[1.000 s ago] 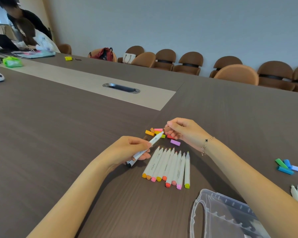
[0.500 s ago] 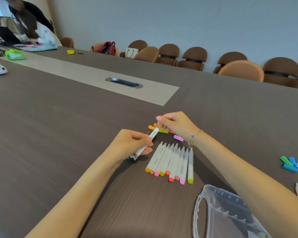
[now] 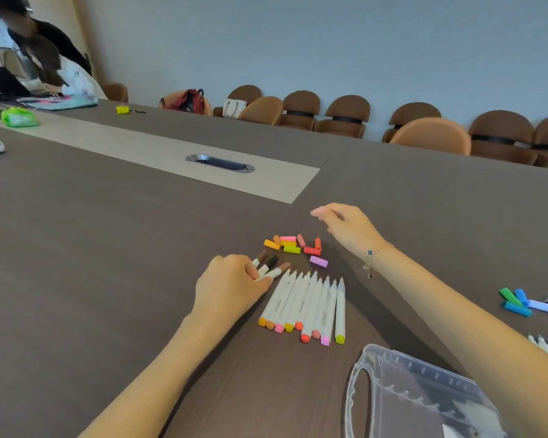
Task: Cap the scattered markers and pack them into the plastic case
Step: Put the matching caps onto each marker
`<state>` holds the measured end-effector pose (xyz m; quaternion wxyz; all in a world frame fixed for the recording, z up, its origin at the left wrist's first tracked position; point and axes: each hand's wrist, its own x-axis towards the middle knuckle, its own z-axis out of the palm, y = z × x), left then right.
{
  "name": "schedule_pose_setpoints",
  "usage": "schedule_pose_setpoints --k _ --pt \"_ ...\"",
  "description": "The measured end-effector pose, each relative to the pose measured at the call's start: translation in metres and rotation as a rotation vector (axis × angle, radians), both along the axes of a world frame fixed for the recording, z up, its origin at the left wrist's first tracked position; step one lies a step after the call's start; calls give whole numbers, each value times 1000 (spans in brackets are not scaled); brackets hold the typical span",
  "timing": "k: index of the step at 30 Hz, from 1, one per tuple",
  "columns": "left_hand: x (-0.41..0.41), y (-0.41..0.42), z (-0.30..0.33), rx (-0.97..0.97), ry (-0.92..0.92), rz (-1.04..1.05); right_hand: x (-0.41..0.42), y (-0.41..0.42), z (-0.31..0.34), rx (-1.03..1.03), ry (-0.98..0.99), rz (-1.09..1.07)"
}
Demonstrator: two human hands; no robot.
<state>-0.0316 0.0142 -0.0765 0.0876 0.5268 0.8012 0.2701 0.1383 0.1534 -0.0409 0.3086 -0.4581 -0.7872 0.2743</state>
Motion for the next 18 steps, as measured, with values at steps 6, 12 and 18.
schedule_pose_setpoints --k 6,12,18 --pt "-3 2 -8 -74 152 -39 30 6 -1 -21 -15 -61" --pt "3 2 -2 -92 -7 -166 33 10 -7 -50 -78 -64" --pt "7 -1 -1 -176 22 -191 1 19 -7 -1 -186 72"
